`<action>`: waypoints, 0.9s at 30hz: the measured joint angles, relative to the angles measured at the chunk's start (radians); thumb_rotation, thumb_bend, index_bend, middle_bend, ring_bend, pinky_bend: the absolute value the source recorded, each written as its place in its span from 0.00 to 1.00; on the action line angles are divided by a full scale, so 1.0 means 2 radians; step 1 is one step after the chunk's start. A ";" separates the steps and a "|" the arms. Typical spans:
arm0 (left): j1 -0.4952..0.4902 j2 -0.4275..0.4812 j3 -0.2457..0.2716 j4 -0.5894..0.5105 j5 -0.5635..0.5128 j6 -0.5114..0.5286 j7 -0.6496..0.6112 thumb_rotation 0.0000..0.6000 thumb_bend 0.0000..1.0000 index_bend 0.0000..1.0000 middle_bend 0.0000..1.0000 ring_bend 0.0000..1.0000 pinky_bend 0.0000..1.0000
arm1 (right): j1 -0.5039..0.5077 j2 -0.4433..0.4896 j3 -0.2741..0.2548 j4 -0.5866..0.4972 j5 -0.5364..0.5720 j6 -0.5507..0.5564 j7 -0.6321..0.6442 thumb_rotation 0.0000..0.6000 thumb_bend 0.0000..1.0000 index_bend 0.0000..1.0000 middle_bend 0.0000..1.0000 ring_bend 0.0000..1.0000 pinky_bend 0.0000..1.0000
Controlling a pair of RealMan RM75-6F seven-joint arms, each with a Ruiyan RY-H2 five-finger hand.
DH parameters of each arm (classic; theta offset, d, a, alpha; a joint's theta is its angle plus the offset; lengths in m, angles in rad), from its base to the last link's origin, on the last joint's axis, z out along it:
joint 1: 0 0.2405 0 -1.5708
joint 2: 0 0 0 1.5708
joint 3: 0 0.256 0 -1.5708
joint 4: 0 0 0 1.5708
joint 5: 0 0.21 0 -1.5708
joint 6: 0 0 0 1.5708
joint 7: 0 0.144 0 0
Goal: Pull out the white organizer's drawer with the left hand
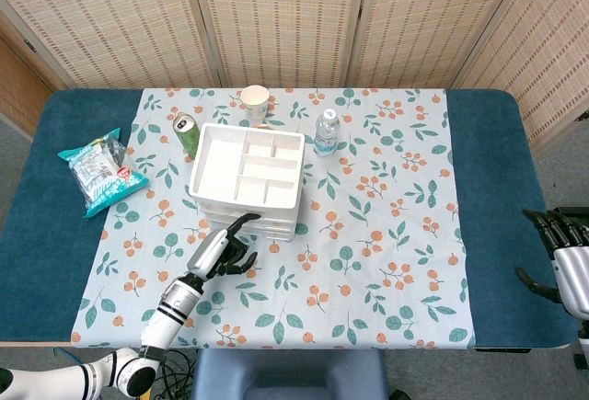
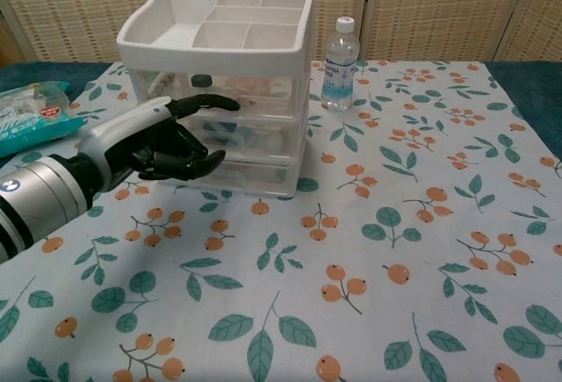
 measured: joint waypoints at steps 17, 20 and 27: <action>0.000 -0.014 0.004 0.014 0.005 0.004 -0.020 1.00 0.43 0.18 0.94 0.92 1.00 | 0.000 -0.002 0.000 0.004 0.001 -0.002 0.004 1.00 0.25 0.11 0.18 0.16 0.18; -0.001 -0.016 0.004 0.016 0.005 0.004 -0.022 1.00 0.43 0.18 0.94 0.92 1.00 | 0.000 -0.002 0.000 0.004 0.001 -0.002 0.004 1.00 0.25 0.11 0.18 0.16 0.18; 0.000 -0.017 0.007 0.017 0.007 0.005 -0.026 1.00 0.43 0.19 0.94 0.92 1.00 | -0.001 -0.001 0.000 0.004 0.001 -0.002 0.003 1.00 0.25 0.11 0.18 0.16 0.18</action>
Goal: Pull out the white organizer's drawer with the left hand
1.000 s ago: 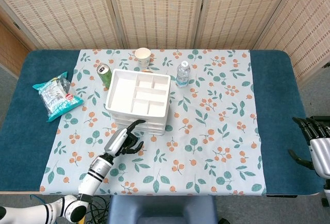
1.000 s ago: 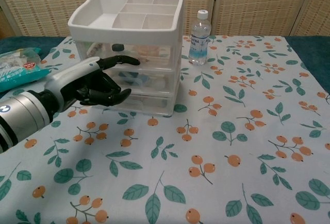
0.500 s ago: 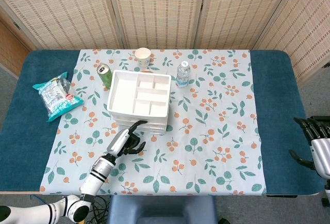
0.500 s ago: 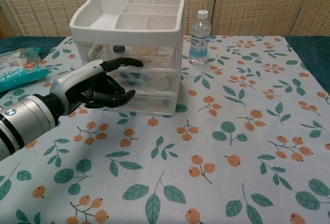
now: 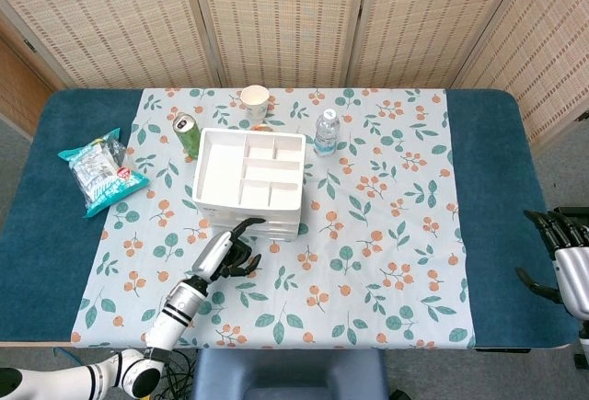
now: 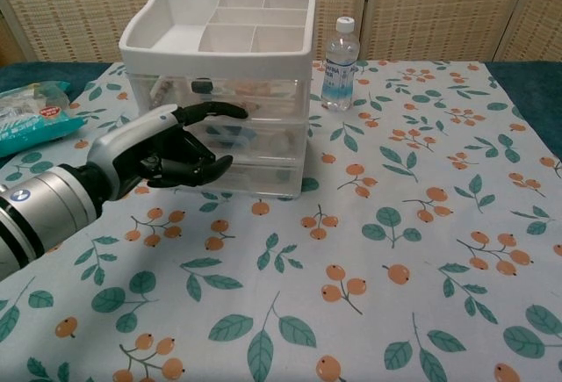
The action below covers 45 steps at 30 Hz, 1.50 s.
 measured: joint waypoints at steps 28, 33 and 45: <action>0.016 0.030 0.028 -0.042 0.022 0.013 0.013 1.00 0.43 0.08 0.93 0.92 1.00 | 0.002 -0.001 0.000 -0.003 -0.001 -0.004 -0.003 1.00 0.25 0.11 0.18 0.16 0.18; 0.021 0.036 0.033 -0.048 0.021 0.014 0.015 1.00 0.43 0.06 0.93 0.92 1.00 | 0.002 0.000 0.000 -0.003 -0.001 -0.004 -0.003 1.00 0.25 0.11 0.18 0.16 0.18; 0.039 0.063 0.046 -0.074 0.039 0.042 0.028 1.00 0.43 0.07 0.92 0.92 1.00 | 0.003 0.000 0.000 -0.005 -0.002 -0.005 -0.004 1.00 0.25 0.11 0.18 0.16 0.18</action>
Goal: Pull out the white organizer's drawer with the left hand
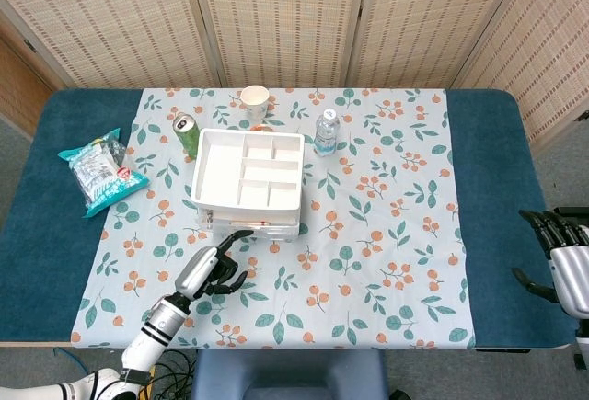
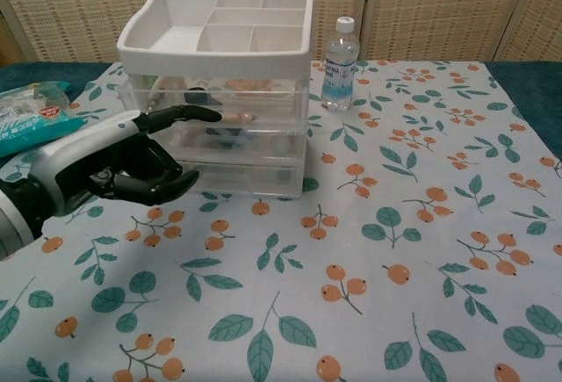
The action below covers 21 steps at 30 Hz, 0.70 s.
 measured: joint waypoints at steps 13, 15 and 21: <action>0.020 0.034 0.008 -0.029 0.040 0.053 0.045 1.00 0.43 0.13 0.92 0.93 1.00 | -0.002 0.000 -0.001 -0.001 -0.002 0.003 -0.001 1.00 0.25 0.11 0.18 0.16 0.18; 0.019 0.040 0.005 -0.035 0.036 0.052 0.067 1.00 0.43 0.13 0.93 0.94 1.00 | -0.002 0.000 -0.001 -0.001 -0.003 0.004 0.000 1.00 0.25 0.11 0.18 0.16 0.18; 0.013 0.067 -0.008 -0.068 0.000 0.029 0.146 1.00 0.43 0.10 0.94 0.96 1.00 | -0.004 0.000 -0.001 0.002 -0.002 0.006 0.003 1.00 0.25 0.11 0.18 0.16 0.18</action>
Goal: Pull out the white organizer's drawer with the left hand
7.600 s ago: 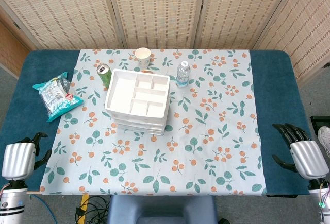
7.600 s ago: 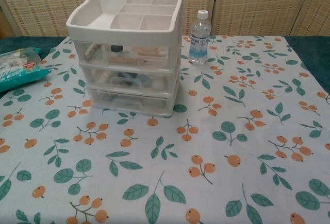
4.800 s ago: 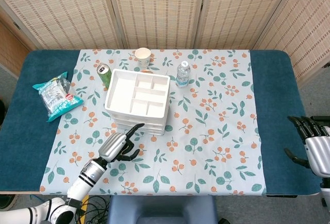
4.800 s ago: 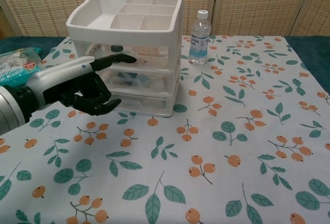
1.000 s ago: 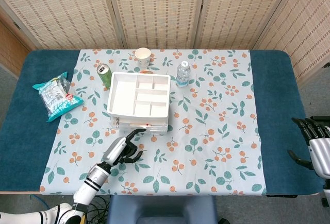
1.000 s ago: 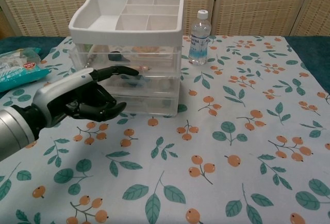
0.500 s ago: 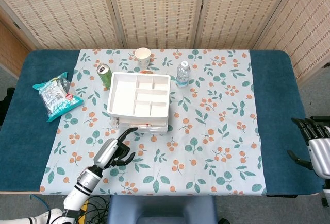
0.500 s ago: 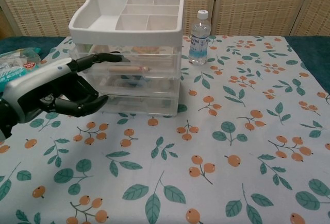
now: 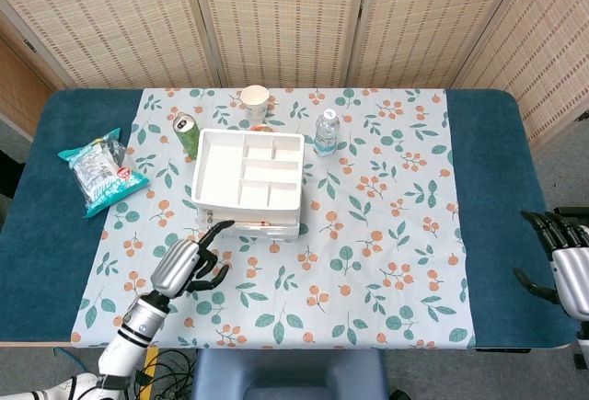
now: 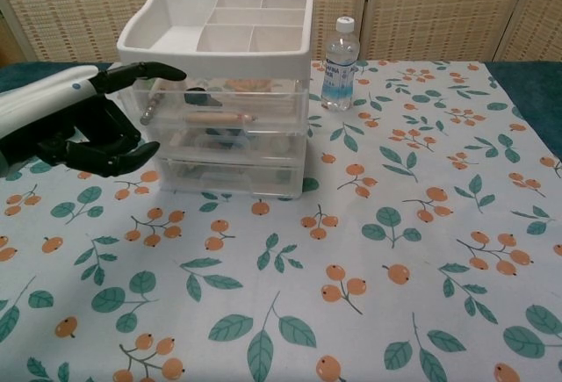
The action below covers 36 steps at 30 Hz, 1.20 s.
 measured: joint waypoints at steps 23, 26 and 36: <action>-0.047 0.040 -0.034 -0.060 -0.101 -0.076 0.128 1.00 0.48 0.16 0.96 1.00 1.00 | -0.002 -0.006 0.000 0.014 0.005 -0.002 0.012 1.00 0.25 0.11 0.18 0.16 0.18; -0.051 0.041 -0.034 -0.060 -0.107 -0.080 0.134 1.00 0.48 0.18 0.96 1.00 1.00 | -0.002 -0.006 0.000 0.015 0.006 -0.002 0.013 1.00 0.25 0.11 0.18 0.16 0.18; -0.053 0.043 -0.031 -0.065 -0.106 -0.076 0.135 1.00 0.48 0.22 0.96 1.00 1.00 | -0.001 -0.008 0.001 0.019 0.005 -0.002 0.016 1.00 0.25 0.11 0.18 0.16 0.18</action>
